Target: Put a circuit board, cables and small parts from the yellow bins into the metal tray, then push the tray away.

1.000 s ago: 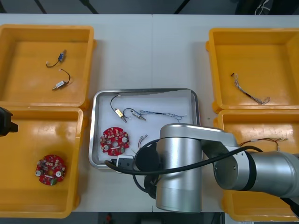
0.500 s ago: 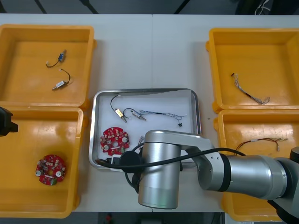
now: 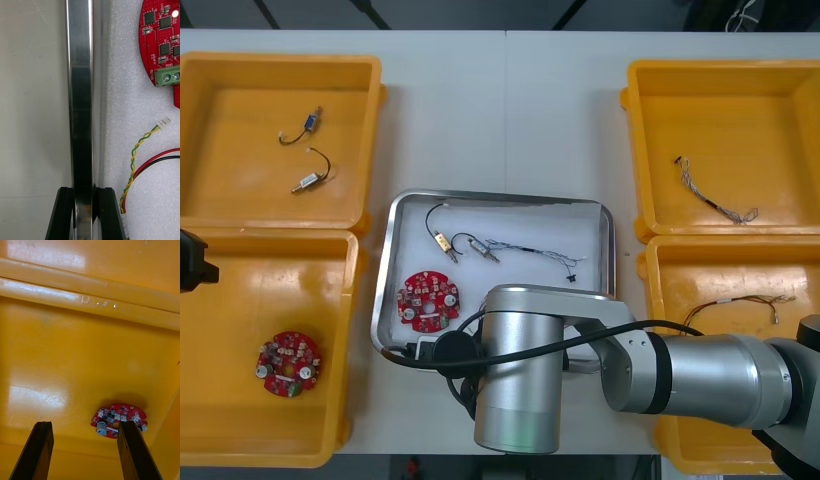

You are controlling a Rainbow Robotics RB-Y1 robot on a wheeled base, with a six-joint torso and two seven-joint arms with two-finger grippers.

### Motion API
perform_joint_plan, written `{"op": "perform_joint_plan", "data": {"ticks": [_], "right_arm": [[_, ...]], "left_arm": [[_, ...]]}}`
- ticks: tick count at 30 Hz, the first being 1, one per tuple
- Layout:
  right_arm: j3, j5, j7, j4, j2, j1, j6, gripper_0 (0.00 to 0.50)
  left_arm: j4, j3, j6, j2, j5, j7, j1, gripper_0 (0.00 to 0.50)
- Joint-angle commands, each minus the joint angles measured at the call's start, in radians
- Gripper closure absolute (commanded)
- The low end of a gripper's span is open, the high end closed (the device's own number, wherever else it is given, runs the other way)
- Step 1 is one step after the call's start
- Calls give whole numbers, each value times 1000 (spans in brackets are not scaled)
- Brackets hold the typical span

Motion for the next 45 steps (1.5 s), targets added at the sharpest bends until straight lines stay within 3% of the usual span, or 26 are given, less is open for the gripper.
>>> {"op": "perform_joint_plan", "data": {"ticks": [1,20,26,45], "right_arm": [[13,0,23,-9,2,-30,-9,500],[2,-2,56,15,-57,-221,-22,500],[-1,-50,86,116,-45,-304,-58,500],[-30,-63,165,371,-5,-442,-159,500]], "left_arm": [[-23,31,9,-5,-11,-61,8,0],[-23,31,9,-5,-11,-61,8,0],[-23,31,9,-5,-11,-61,8,0],[-23,31,9,-5,-11,-61,8,0]]}}
